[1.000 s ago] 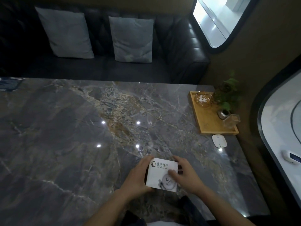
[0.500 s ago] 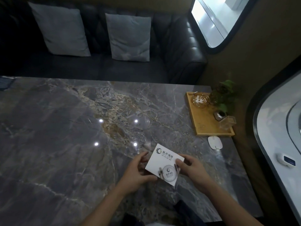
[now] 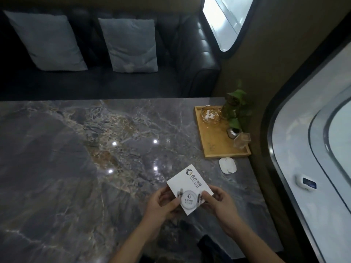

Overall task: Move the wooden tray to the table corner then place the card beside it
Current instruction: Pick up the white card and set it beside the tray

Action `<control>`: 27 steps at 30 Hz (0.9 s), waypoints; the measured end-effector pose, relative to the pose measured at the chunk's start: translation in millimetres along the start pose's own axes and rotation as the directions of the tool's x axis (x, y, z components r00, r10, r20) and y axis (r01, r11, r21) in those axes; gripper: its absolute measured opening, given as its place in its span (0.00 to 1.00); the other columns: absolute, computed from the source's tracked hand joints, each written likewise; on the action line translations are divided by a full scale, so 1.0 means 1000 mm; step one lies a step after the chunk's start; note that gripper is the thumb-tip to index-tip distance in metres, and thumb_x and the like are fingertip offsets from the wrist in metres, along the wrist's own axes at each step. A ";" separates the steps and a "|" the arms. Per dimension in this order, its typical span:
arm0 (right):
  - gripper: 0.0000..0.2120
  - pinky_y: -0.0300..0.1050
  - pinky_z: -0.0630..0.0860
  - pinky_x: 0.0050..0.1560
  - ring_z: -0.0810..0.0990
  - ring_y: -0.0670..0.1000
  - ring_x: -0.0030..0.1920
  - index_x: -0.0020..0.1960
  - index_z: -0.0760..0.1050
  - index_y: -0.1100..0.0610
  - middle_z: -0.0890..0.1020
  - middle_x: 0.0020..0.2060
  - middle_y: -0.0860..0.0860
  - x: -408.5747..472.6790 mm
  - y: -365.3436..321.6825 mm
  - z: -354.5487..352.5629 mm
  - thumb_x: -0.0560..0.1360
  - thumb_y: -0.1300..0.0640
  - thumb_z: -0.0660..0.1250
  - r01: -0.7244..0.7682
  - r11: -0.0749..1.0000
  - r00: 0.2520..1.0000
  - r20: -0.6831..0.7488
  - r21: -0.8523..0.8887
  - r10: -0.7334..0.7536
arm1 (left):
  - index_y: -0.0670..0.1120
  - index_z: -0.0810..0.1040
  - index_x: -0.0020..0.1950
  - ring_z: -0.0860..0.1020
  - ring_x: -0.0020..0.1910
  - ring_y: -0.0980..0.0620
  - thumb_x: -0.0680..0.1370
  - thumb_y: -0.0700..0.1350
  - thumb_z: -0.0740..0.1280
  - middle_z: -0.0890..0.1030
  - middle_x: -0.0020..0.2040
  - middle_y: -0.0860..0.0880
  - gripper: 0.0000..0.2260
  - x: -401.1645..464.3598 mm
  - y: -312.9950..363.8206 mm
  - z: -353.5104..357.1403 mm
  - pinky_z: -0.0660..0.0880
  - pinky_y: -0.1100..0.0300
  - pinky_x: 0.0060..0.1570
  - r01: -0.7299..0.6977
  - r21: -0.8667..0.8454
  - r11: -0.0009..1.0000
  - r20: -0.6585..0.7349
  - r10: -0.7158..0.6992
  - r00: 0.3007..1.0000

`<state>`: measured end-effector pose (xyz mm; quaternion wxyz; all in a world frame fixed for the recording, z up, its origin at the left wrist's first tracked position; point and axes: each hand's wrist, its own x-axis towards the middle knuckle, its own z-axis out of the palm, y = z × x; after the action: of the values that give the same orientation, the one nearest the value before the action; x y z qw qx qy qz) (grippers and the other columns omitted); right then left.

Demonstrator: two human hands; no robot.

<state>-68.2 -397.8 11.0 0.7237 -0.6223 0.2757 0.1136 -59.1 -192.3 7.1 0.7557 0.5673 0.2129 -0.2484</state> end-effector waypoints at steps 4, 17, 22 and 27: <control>0.12 0.50 0.82 0.48 0.85 0.57 0.51 0.57 0.76 0.60 0.87 0.49 0.55 0.000 0.002 -0.026 0.74 0.65 0.70 -0.005 1.000 1.000 -0.012 0.018 0.005 | 0.46 0.78 0.57 0.86 0.49 0.46 0.72 0.34 0.74 0.88 0.45 0.52 0.17 0.001 -0.003 0.031 0.84 0.45 0.40 0.021 0.021 1.000 -0.011 -0.021 1.000; 0.14 0.48 0.82 0.46 0.85 0.54 0.50 0.59 0.75 0.62 0.86 0.51 0.56 0.012 0.013 -0.108 0.74 0.67 0.70 -0.039 0.998 0.999 -0.008 -0.047 0.039 | 0.54 0.79 0.55 0.86 0.43 0.53 0.74 0.37 0.73 0.88 0.44 0.54 0.15 0.015 -0.019 0.115 0.83 0.53 0.36 0.087 0.067 0.994 -0.043 -0.084 0.996; 0.14 0.40 0.82 0.42 0.85 0.47 0.49 0.59 0.74 0.60 0.84 0.53 0.53 0.016 0.005 -0.136 0.74 0.65 0.70 -0.016 0.995 1.000 -0.023 -0.102 0.014 | 0.50 0.79 0.58 0.86 0.43 0.53 0.73 0.36 0.74 0.88 0.46 0.52 0.17 0.023 -0.020 0.148 0.83 0.52 0.37 0.107 0.118 0.987 -0.024 -0.105 0.994; 0.18 0.36 0.79 0.50 0.81 0.39 0.54 0.62 0.73 0.50 0.82 0.58 0.47 0.016 -0.003 -0.155 0.75 0.63 0.69 0.061 0.959 0.997 -0.020 -0.276 -0.070 | 0.51 0.78 0.55 0.86 0.39 0.56 0.74 0.34 0.72 0.85 0.49 0.49 0.15 0.039 -0.022 0.173 0.82 0.55 0.33 0.111 0.174 0.978 -0.012 -0.111 0.994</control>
<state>-93.3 -550.1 -6.9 0.6296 -0.7271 0.2471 0.1177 -35.1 -369.6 13.5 0.6878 0.6188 0.2223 -0.3074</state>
